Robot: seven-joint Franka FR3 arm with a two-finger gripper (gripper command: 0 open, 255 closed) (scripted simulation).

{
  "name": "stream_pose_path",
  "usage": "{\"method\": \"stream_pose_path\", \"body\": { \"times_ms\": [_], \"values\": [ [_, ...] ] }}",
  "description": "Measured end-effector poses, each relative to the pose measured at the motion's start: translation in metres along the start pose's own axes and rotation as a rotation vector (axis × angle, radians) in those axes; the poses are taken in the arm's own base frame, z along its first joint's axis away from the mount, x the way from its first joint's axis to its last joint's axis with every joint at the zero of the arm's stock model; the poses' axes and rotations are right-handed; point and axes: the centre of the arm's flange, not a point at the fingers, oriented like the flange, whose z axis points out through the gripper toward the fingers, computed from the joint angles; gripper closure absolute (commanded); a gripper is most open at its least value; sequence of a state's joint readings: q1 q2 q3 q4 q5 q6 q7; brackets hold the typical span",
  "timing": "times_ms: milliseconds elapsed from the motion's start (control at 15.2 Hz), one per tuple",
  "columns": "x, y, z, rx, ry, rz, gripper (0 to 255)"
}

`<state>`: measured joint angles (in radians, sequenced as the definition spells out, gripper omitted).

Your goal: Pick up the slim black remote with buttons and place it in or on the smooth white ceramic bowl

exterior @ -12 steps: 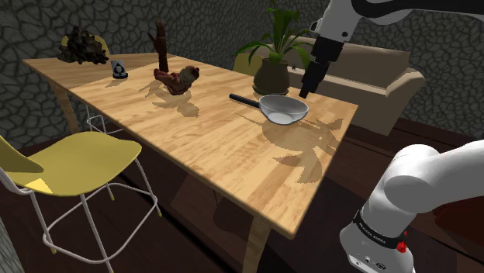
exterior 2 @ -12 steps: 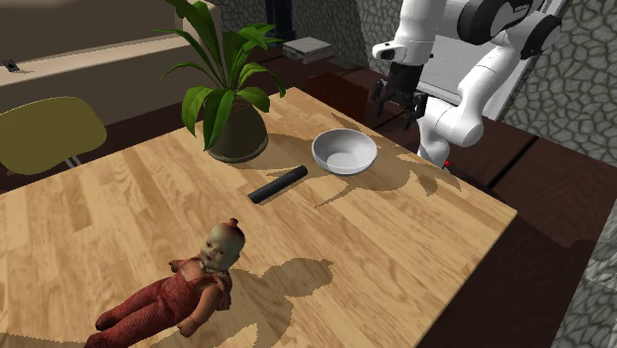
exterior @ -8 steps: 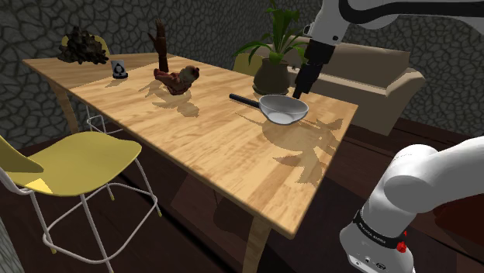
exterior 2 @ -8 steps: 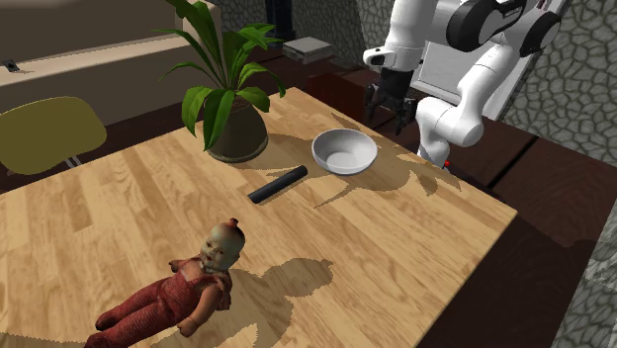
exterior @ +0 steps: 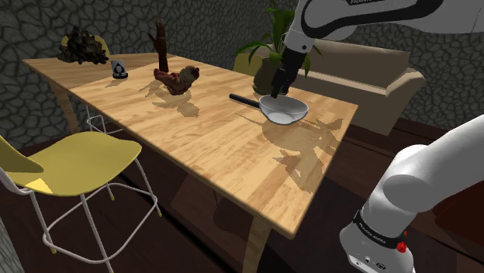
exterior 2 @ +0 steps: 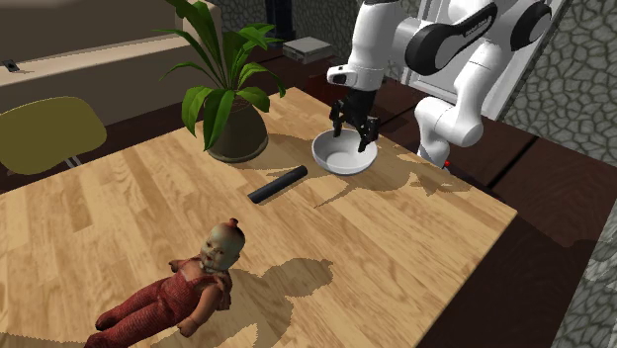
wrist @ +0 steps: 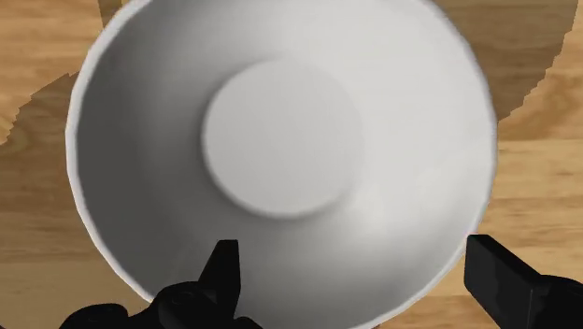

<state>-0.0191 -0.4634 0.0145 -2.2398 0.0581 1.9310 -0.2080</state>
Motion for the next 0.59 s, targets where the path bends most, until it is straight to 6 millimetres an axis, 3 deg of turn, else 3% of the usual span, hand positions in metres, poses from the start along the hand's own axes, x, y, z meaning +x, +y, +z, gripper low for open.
{"method": "stream_pose_path", "body": {
  "times_ms": [594],
  "values": [
    [0.094, 0.039, 0.050, -0.028, 0.036, 0.000, 0]
  ]
}}
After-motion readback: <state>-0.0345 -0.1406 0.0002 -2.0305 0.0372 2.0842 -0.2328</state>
